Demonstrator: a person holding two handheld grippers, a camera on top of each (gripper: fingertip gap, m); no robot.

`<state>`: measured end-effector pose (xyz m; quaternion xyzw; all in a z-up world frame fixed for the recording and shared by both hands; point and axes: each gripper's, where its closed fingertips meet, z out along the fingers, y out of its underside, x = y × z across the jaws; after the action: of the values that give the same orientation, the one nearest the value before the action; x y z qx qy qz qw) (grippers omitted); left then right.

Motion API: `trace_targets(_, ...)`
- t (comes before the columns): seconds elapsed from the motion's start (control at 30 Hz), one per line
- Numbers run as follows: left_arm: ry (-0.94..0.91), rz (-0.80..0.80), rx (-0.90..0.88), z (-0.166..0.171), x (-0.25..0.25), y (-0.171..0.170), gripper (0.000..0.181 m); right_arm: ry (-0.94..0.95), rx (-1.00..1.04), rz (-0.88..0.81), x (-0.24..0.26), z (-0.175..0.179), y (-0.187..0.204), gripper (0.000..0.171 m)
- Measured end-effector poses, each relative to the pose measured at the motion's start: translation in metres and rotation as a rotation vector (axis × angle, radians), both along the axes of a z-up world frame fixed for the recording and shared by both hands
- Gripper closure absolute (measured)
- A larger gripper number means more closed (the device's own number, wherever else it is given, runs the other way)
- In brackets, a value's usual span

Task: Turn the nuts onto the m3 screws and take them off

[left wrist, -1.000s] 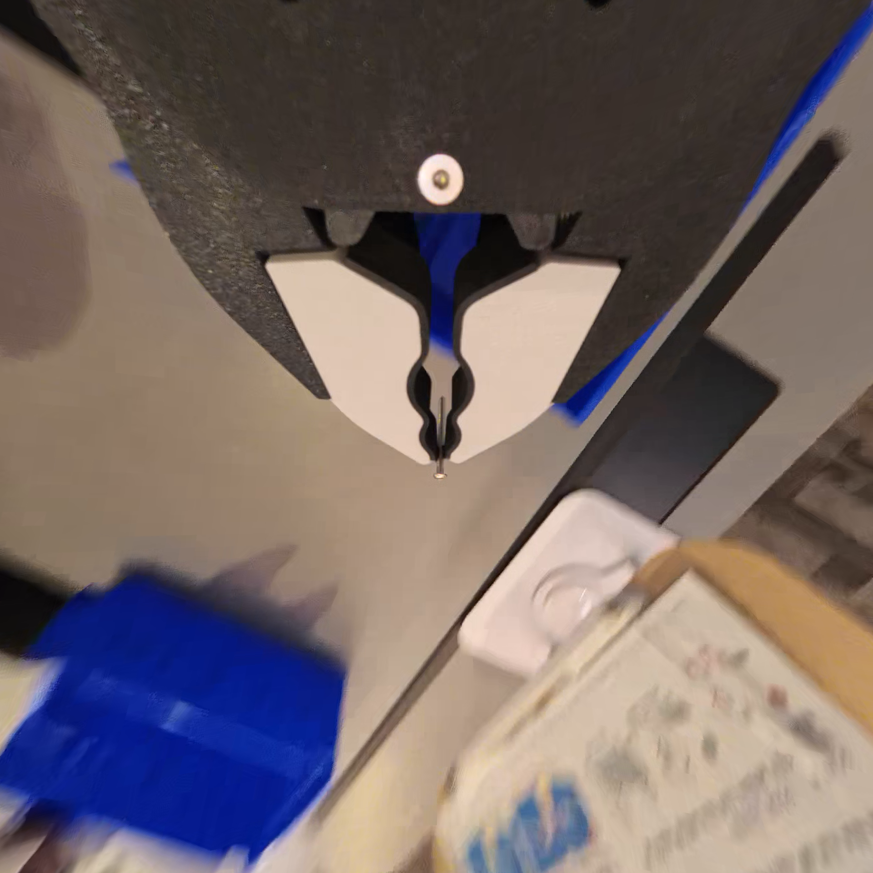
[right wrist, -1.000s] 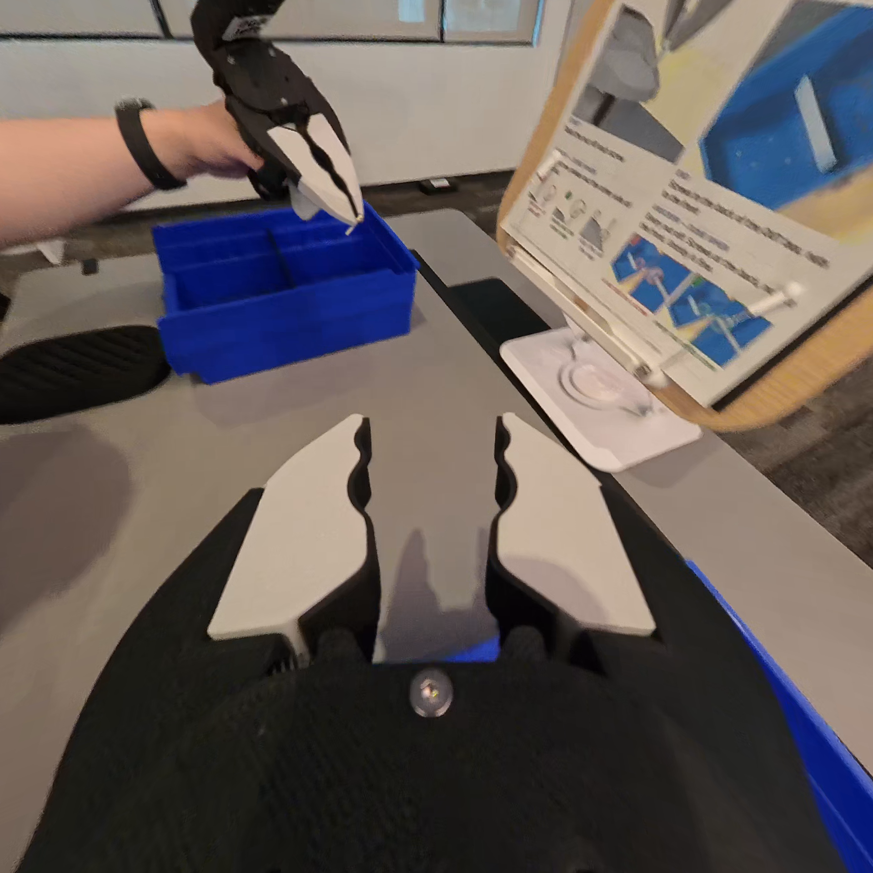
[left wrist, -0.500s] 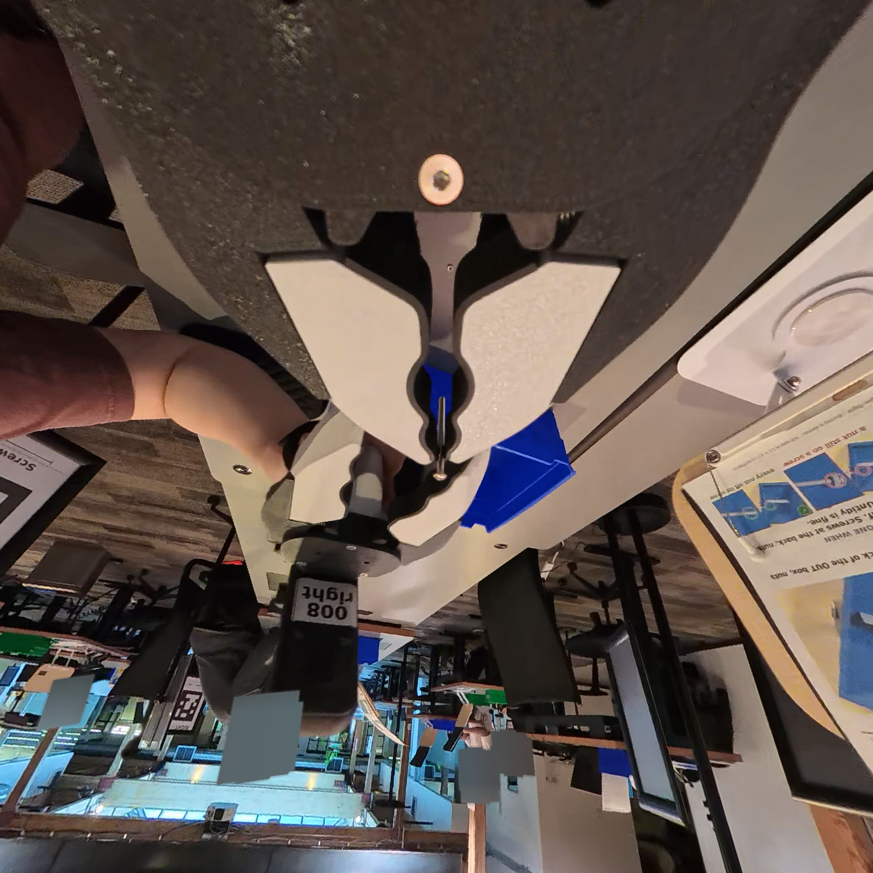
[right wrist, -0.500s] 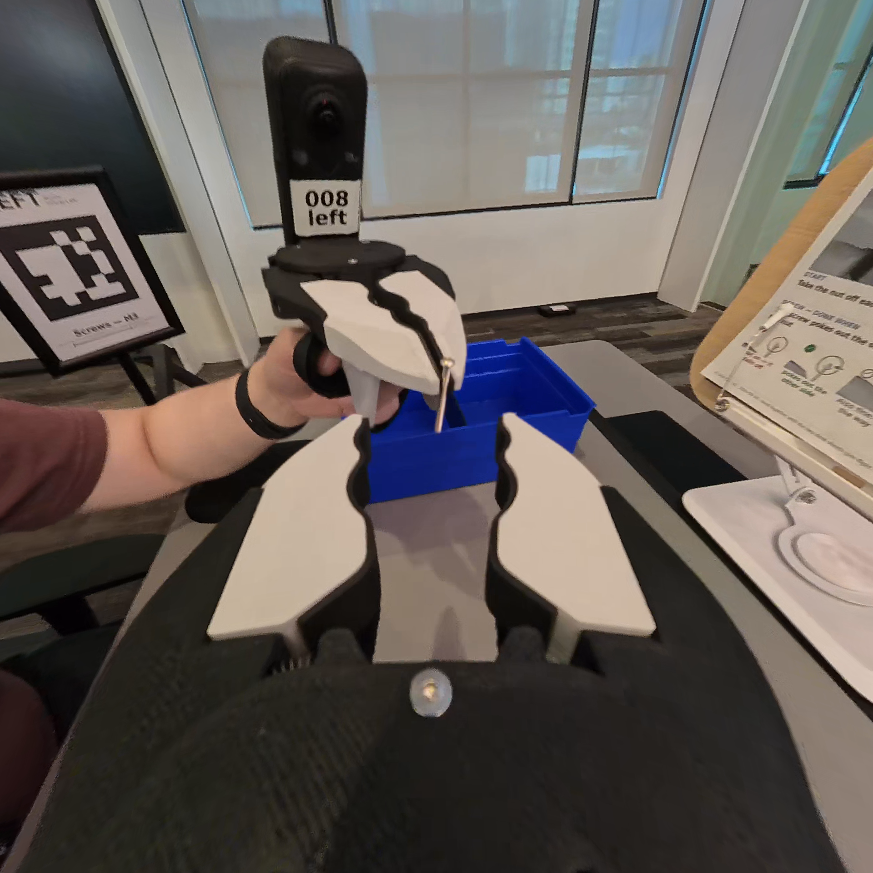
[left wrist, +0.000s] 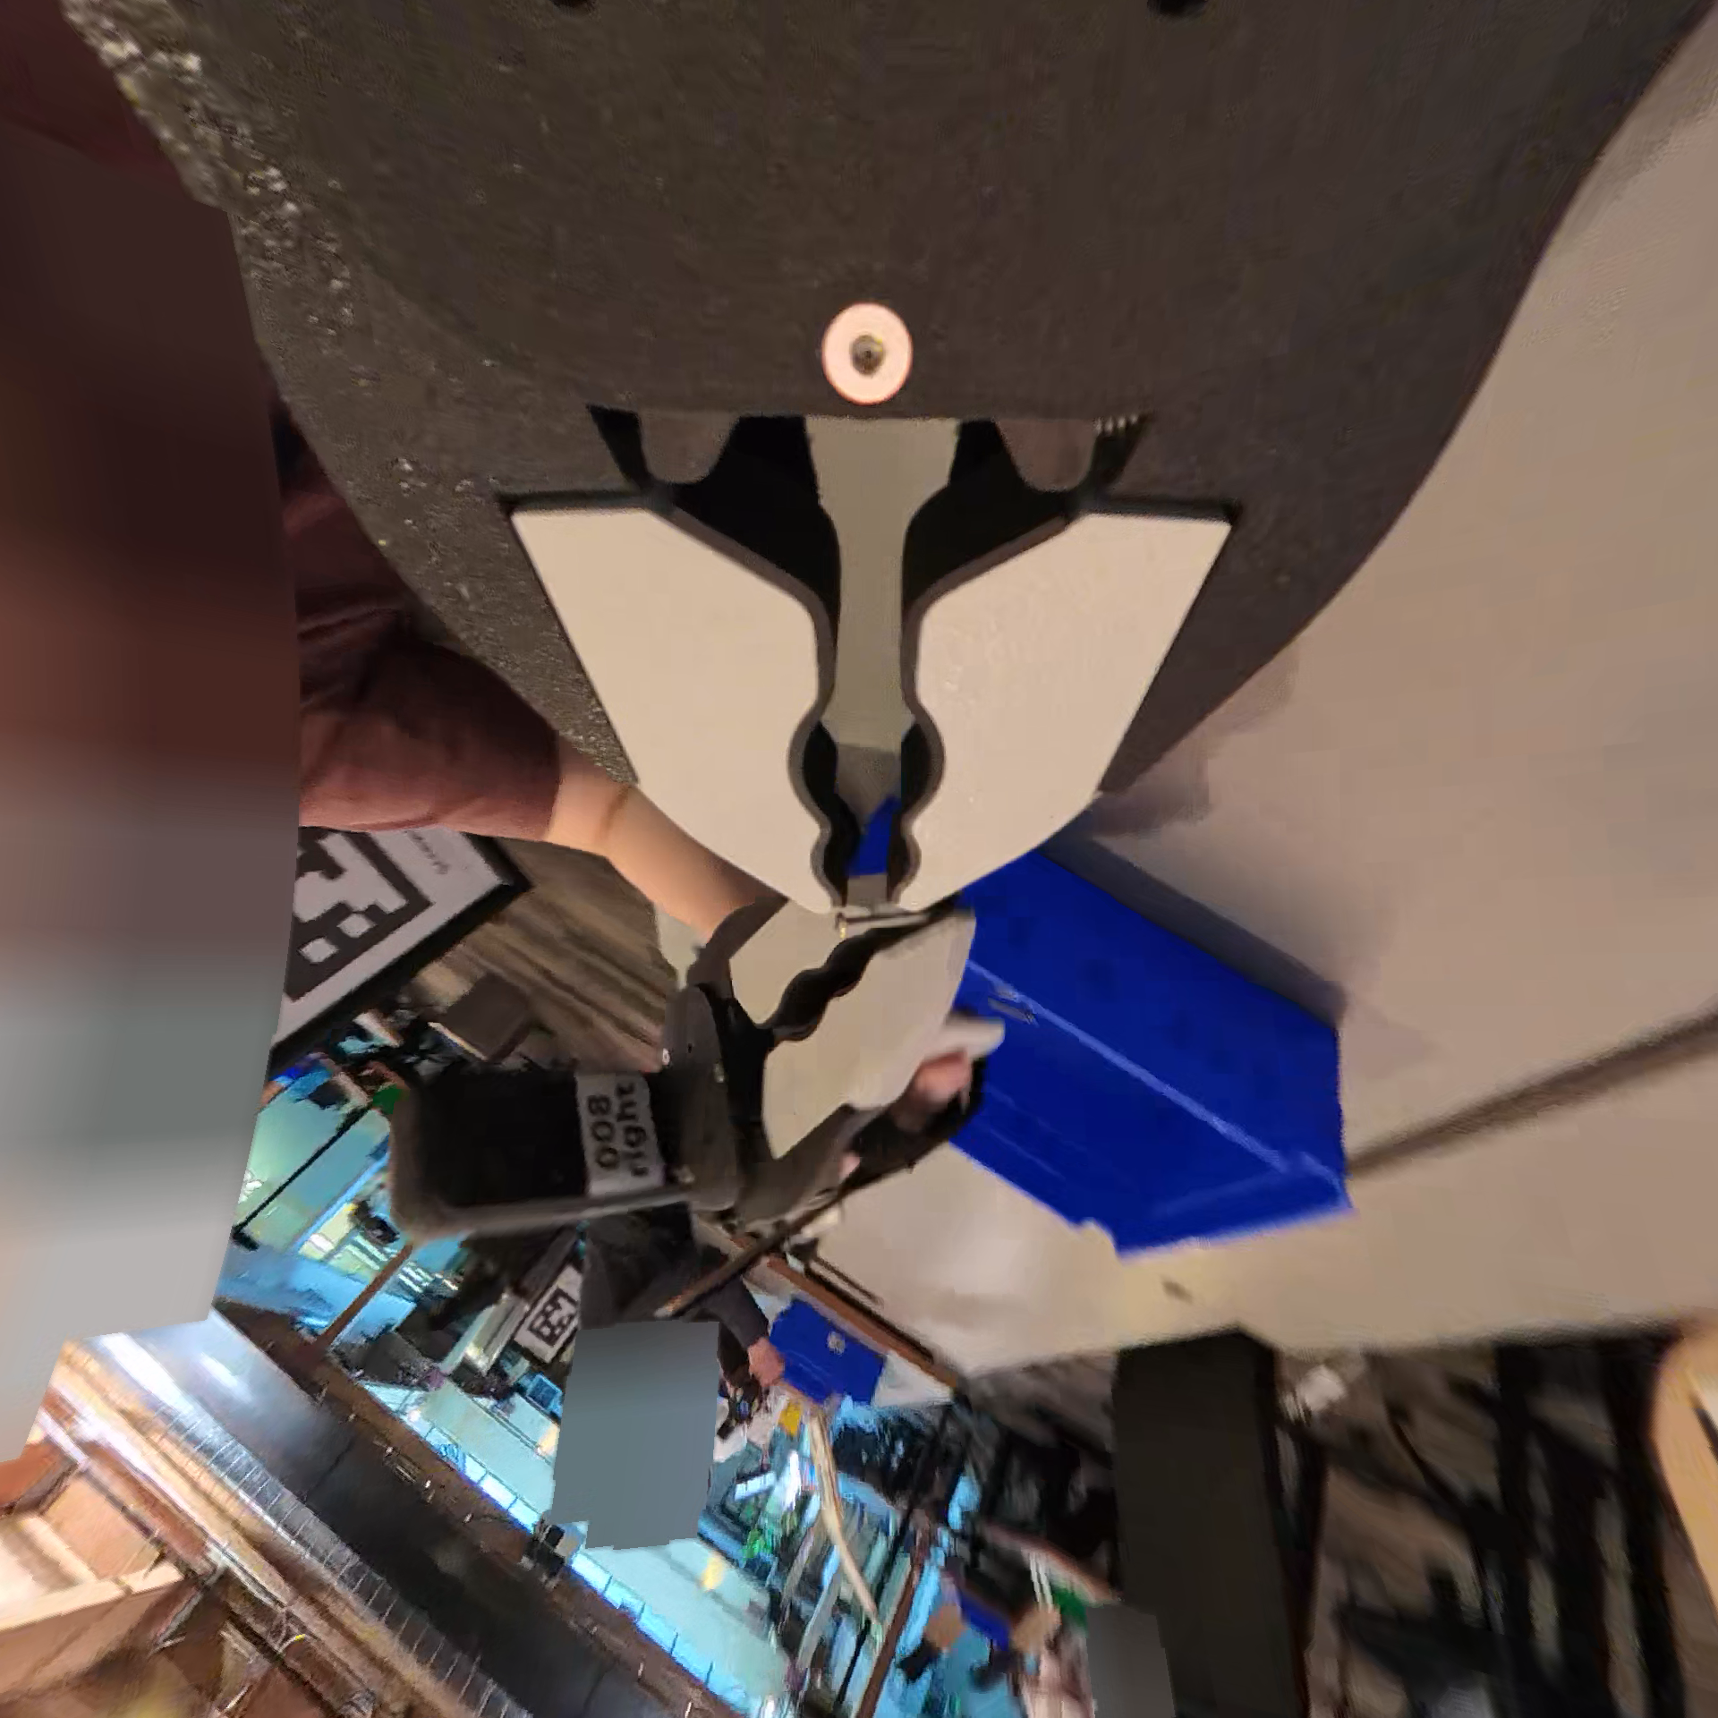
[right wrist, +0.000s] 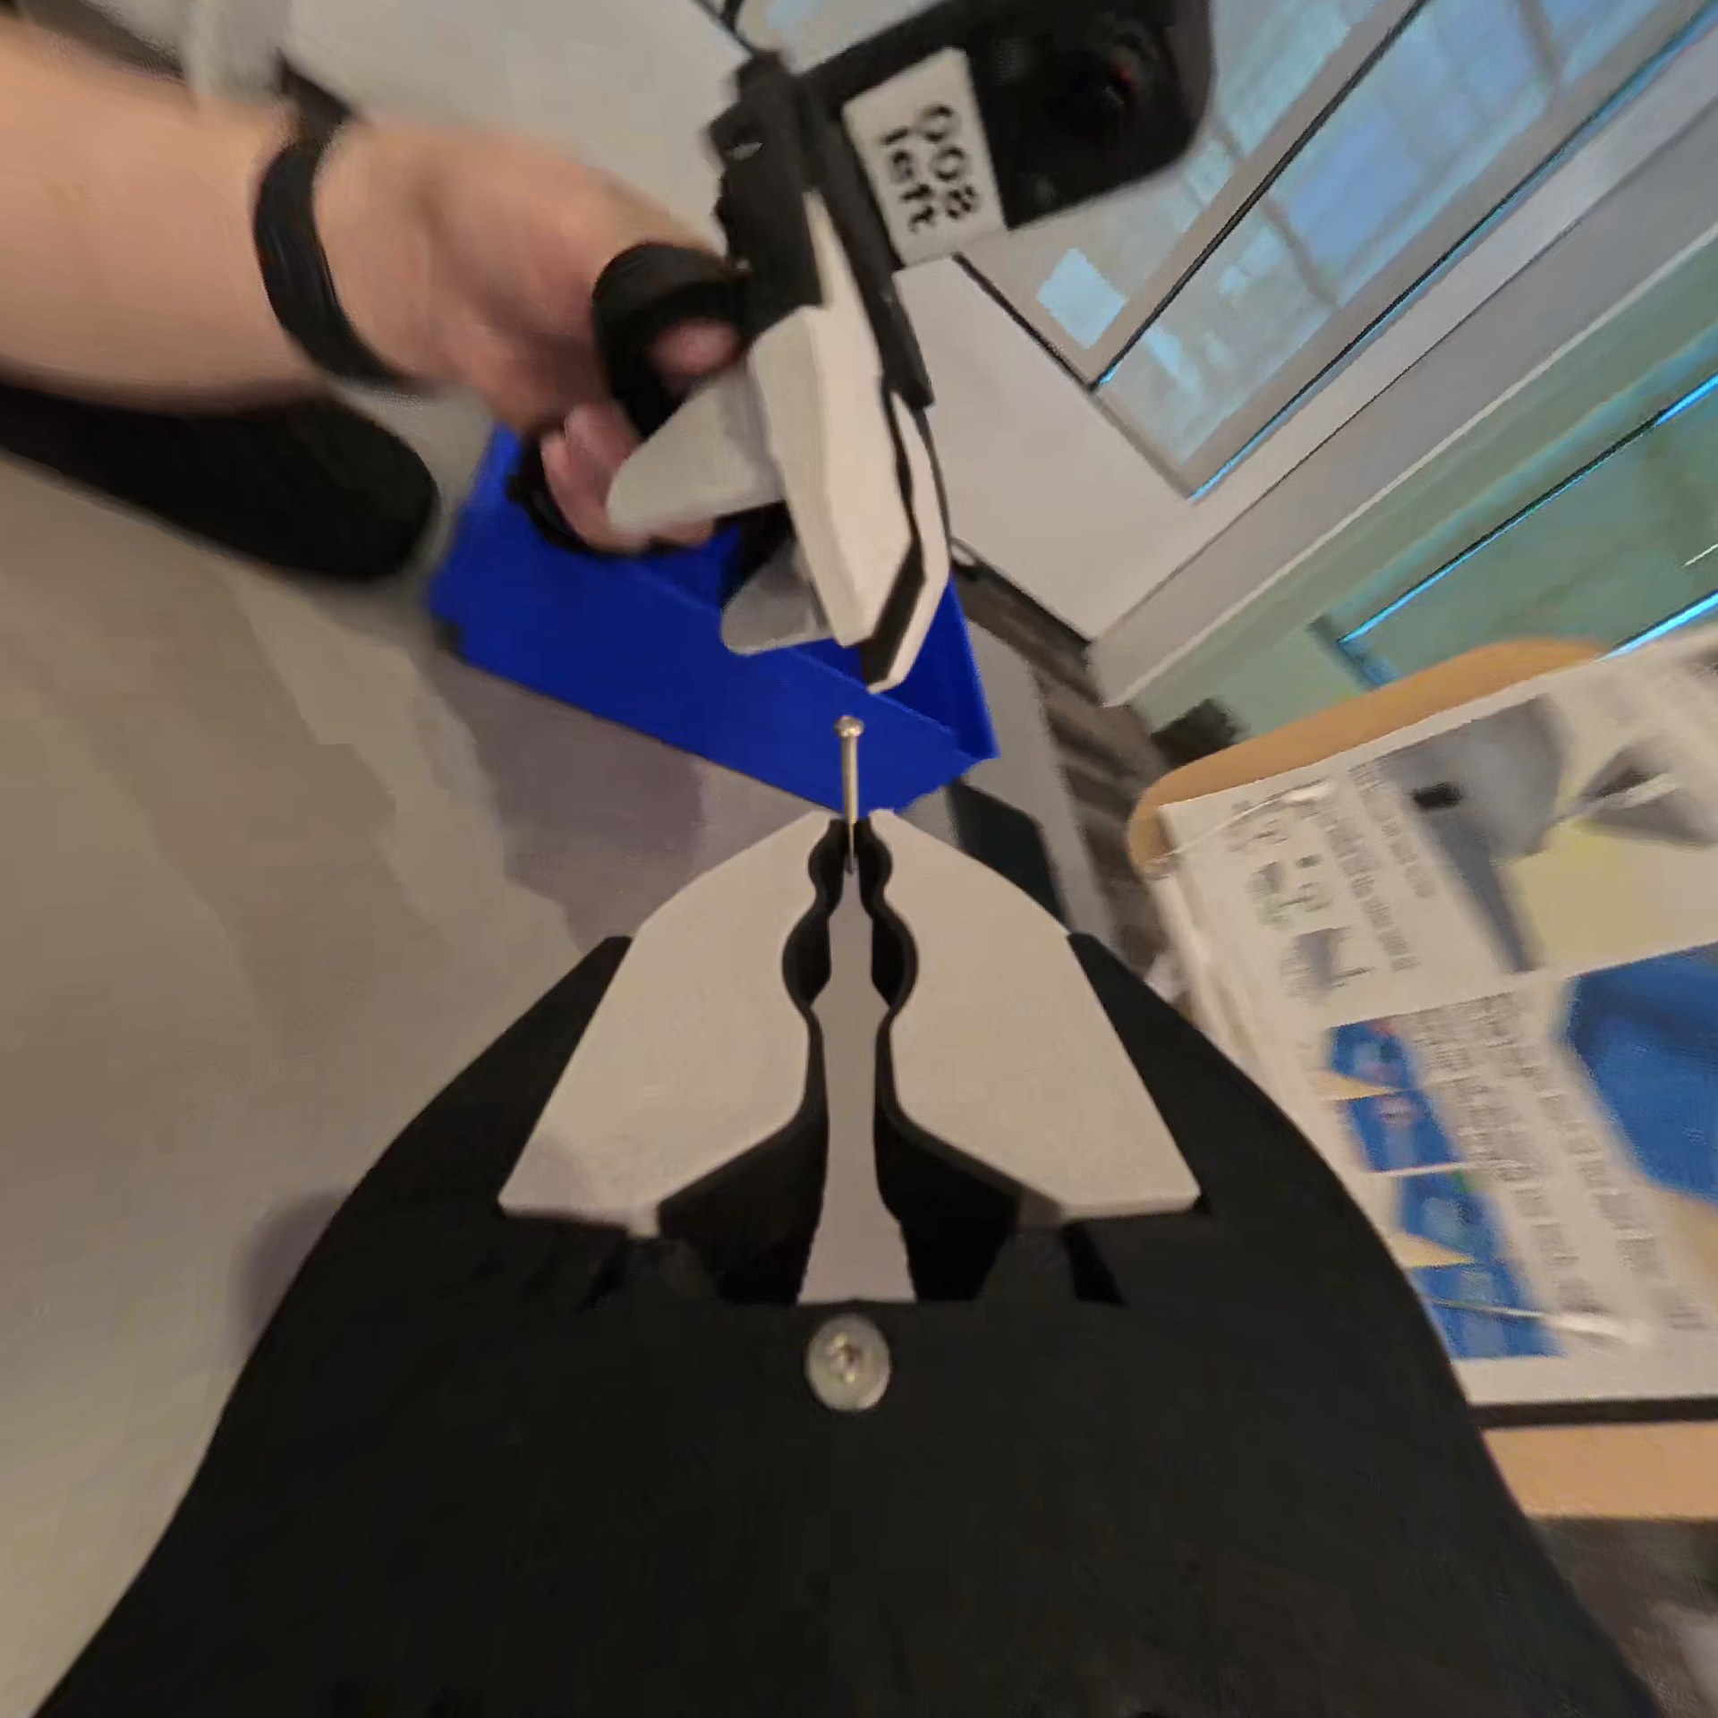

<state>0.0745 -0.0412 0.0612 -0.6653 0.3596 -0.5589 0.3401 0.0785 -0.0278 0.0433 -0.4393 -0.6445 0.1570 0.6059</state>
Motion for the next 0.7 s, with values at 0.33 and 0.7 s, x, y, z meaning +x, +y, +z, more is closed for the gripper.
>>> trace_targets(0.33,-0.009,-0.116,-0.395,-0.03,-0.007,-0.009,0.162,-0.15,0.641,-0.103,-0.014,-0.01,-0.009,0.168)
trace_targets(0.7,0.02,-0.208,-0.528,-0.049,-0.001,-0.017,0.162,-0.238,0.813,-0.13,-0.021,-0.023,-0.009,0.168)
